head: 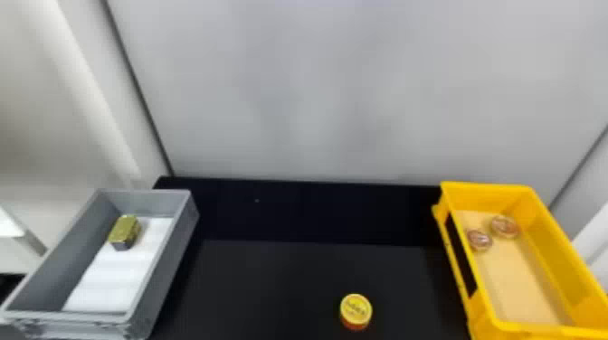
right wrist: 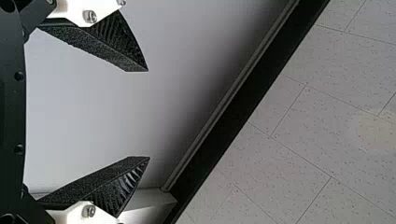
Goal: Pick up the round yellow can and place it in the yellow rectangular box
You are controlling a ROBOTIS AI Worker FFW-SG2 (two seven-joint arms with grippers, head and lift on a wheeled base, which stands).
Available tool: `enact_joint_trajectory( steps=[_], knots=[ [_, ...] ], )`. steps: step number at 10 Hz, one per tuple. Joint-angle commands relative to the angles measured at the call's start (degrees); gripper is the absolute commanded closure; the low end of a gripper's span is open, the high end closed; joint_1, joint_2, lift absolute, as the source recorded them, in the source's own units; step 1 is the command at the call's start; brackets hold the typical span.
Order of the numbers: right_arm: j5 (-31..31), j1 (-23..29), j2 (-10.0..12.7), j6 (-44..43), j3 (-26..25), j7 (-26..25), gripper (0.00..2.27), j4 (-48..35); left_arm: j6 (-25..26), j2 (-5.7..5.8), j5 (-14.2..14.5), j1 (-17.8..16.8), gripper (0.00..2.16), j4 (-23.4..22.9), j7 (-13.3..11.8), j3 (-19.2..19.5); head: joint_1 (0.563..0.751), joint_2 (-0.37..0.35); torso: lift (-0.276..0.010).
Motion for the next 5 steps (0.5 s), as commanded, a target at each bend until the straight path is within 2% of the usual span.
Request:
enact_joint_trajectory(
  steps=[1,5],
  knots=[
    [-0.08,-0.08,0.0,-0.02,0.02,0.0,0.12,0.05,0.0,0.12,0.0,-0.09,0.13,-0.14,0.0,-0.01,0.663,0.054,-0.01],
    [-1.49,0.19,0.09,1.22,-0.24,-0.18,0.12,0.49,0.0,0.12,0.0,-0.01,0.13,-0.14,0.0,-0.01,0.663,0.054,-0.01]
  ],
)
